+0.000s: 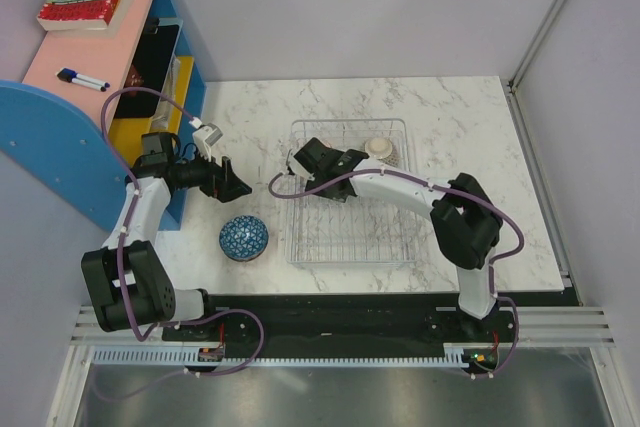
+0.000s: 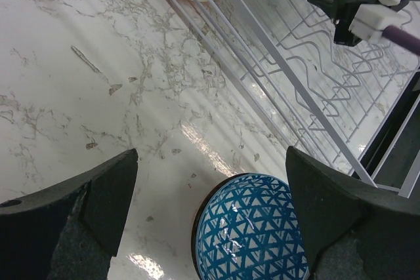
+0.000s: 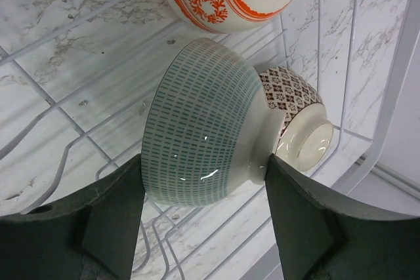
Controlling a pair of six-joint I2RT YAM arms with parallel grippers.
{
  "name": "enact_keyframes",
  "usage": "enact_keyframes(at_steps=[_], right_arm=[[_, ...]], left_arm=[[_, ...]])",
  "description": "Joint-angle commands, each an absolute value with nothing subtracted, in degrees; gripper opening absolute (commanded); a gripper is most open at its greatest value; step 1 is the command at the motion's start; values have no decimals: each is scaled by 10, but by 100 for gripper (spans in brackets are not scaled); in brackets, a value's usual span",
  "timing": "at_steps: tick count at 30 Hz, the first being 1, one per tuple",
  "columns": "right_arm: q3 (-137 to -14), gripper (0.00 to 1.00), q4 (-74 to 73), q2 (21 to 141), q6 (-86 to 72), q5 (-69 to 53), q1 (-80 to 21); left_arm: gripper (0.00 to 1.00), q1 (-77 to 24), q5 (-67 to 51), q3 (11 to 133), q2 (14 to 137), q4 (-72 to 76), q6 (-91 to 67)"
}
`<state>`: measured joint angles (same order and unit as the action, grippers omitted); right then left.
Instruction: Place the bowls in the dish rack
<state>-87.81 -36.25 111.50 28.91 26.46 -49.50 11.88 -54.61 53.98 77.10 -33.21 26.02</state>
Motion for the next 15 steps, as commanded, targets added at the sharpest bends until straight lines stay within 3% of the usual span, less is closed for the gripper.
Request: enact_keyframes(at_steps=[1,4,10,15], right_arm=[[-903,5,-377,1138,331,299,-503],[-911,11,-392,1150,344,305,-507],[-924,34,-418,1169,366,315,-507],[-940,70,-449,1180,365,300,-510]], left_arm=[[100,127,-575,536,766,-327,280],[100,127,-574,536,767,-327,282],[100,127,-575,536,767,-327,283],[100,127,-576,535,766,-327,285]])
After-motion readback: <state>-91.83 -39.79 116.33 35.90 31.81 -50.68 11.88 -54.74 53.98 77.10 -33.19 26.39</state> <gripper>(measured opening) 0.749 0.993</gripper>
